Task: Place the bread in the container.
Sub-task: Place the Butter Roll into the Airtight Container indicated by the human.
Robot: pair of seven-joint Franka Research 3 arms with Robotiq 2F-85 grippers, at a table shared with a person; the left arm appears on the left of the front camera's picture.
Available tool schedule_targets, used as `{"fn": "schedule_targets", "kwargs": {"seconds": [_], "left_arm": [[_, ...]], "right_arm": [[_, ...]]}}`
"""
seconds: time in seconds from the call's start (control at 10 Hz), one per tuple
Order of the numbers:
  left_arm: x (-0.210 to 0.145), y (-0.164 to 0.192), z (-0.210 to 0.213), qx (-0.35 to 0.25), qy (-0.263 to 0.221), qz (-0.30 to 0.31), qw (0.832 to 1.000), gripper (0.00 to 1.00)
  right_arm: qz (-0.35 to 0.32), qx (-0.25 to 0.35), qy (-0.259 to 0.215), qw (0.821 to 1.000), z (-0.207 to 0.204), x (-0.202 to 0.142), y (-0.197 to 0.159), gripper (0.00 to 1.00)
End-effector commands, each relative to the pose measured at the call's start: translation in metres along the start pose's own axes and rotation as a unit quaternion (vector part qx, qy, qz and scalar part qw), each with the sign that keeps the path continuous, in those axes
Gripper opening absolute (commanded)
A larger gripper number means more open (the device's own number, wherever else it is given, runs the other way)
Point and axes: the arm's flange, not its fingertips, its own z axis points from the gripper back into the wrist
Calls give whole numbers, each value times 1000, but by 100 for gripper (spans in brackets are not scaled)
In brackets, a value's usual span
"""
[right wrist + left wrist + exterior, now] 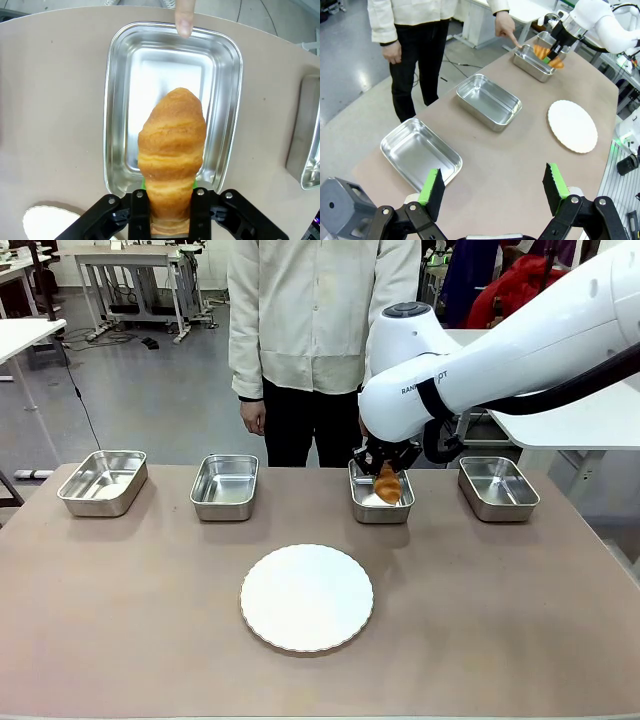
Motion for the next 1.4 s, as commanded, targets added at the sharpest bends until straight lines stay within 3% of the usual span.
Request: {"fn": "schedule_targets", "kwargs": {"seconds": [0.0, 0.1, 0.2, 0.9, 1.0, 1.3], "left_arm": [[0, -2, 0, -3, -5, -5, 1000, 100], [0, -2, 0, -3, -5, -5, 1000, 100], [0, -2, 0, -3, -5, -5, 1000, 100], [0, -2, 0, -3, -5, -5, 1000, 100], [0, -2, 0, -3, -5, -5, 1000, 100], [0, -2, 0, -3, -5, -5, 1000, 100]], "right_arm": [[-12, -27, -8, 1000, 0, 6, 3, 81], [-14, -33, -6, 999, -1, 9, 2, 83], [-10, -34, -2, 999, -1, 10, 3, 100], [-12, -25, -35, 999, 4, 11, -3, 100], [-9, -12, -9, 1000, 1, 4, 2, 100], [1, -8, -14, 1000, 6, 10, -4, 100]]}}
